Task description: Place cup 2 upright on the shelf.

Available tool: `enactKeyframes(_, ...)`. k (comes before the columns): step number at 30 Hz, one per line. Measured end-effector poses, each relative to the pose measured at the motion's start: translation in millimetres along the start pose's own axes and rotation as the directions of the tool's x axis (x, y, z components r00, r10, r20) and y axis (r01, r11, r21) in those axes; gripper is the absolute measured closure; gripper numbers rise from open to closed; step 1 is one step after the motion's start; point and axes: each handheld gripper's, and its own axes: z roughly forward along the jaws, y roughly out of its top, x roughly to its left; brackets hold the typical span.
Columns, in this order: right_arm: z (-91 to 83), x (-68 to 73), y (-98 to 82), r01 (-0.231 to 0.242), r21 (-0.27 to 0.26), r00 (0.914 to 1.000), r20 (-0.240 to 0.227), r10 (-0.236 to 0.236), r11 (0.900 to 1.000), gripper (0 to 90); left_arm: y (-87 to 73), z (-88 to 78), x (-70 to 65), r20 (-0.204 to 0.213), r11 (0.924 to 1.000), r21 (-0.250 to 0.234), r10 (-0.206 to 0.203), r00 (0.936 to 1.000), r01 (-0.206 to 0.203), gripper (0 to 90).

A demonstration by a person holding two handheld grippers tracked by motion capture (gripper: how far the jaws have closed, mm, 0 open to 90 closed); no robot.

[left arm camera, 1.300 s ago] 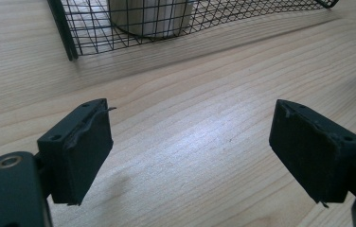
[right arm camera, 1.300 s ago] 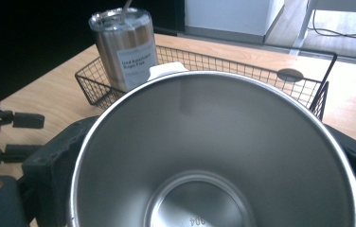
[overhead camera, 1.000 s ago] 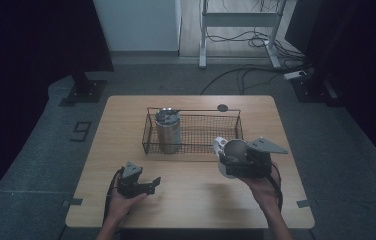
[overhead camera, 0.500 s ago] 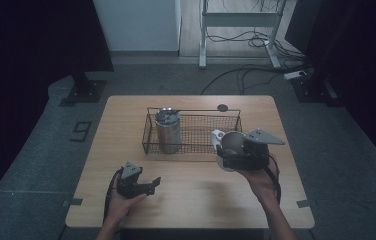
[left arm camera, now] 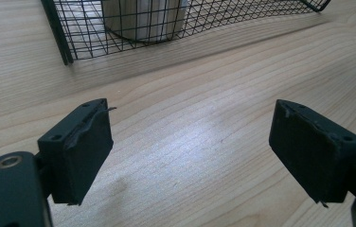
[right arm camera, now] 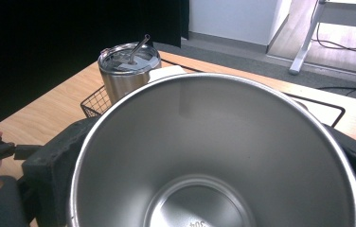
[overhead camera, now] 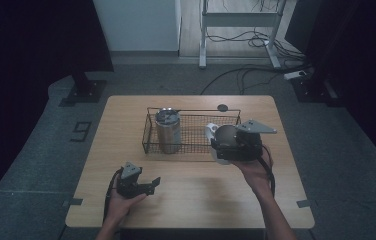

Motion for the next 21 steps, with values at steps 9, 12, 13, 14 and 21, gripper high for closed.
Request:
enactKeyframes(9,7.6,1.2,6.9,0.007,0.002,1.0000,0.003,-0.007,1.000,5.6,-0.3,0.7,-0.5,-0.003,1.0000,0.004,0.002,1.0000,-0.002,14.4)
enactKeyframes(12,9.2,0.9,7.4,0.009,0.002,1.0000,0.004,-0.009,1.000,5.6,-0.5,1.3,-0.5,-0.002,1.0000,0.006,0.002,1.0000,-0.002,14.4)
enactKeyframes(13,11.6,-0.1,7.7,0.009,0.006,0.9999,0.005,-0.009,1.000,5.6,-0.6,1.5,-0.6,-0.003,1.0000,0.007,0.003,1.0000,-0.003,14.4)
enactKeyframes(14,11.6,-0.1,7.7,0.009,0.006,0.9999,0.005,-0.009,1.000,5.6,-0.7,1.6,-0.7,-0.003,1.0000,0.008,0.003,1.0000,-0.003,14.4)
enactKeyframes(21,20.6,-3.6,8.6,0.002,0.018,1.0000,0.009,-0.002,1.000,5.6,-1.0,2.8,-1.5,-0.002,0.9999,0.012,0.007,1.0000,-0.007,14.5)
